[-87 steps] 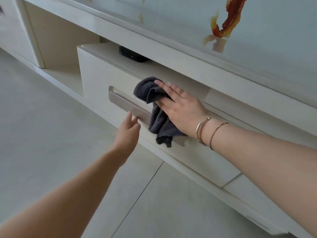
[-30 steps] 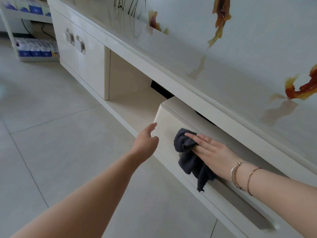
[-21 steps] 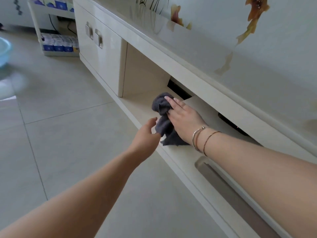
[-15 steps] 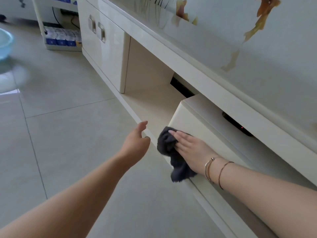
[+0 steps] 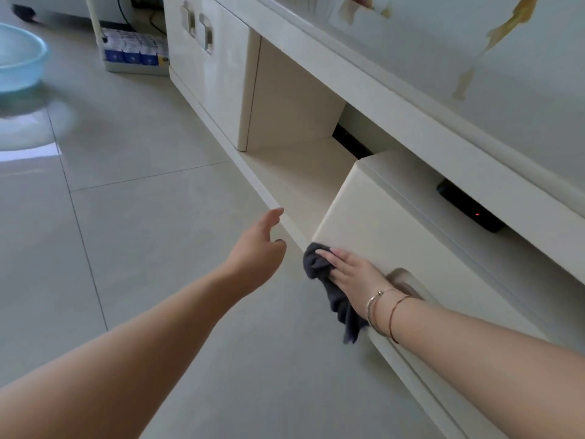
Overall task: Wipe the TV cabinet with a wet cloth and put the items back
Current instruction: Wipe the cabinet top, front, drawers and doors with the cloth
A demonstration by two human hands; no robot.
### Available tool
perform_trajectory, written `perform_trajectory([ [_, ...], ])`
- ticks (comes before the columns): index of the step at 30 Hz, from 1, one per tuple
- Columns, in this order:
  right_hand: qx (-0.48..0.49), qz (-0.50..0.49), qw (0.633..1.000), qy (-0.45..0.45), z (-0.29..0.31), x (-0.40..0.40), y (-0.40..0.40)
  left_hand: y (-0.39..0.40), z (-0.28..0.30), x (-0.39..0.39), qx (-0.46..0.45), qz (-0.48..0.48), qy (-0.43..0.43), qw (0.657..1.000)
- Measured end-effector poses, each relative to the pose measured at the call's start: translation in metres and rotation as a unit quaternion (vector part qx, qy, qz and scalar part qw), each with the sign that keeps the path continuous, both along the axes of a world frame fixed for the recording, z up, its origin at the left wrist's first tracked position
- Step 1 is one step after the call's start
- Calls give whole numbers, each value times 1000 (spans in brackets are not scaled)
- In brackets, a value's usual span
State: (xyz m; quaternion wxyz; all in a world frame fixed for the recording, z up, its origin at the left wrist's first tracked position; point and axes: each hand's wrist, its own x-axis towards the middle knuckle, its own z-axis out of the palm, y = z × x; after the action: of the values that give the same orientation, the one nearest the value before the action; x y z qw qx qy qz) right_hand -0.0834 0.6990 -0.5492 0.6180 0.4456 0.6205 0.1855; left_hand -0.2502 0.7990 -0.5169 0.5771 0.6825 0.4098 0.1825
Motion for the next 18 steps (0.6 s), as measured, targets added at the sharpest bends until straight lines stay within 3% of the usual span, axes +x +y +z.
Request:
perform_trajectory([
  [6, -61, 35, 996, -58, 8, 1, -43, -25, -10, 6, -32, -27, -20, 999],
  [12, 56, 10, 997, -49, 30, -2, 55, -21, -19, 11, -30, -17, -21, 999],
  [14, 71, 15, 995, -74, 27, -2, 56, -17, -24, 6, -32, -12, -6, 999],
  [18, -38, 57, 986, -153, -2, -4, -25, -20, -24, 1, -36, -11, 2, 999],
])
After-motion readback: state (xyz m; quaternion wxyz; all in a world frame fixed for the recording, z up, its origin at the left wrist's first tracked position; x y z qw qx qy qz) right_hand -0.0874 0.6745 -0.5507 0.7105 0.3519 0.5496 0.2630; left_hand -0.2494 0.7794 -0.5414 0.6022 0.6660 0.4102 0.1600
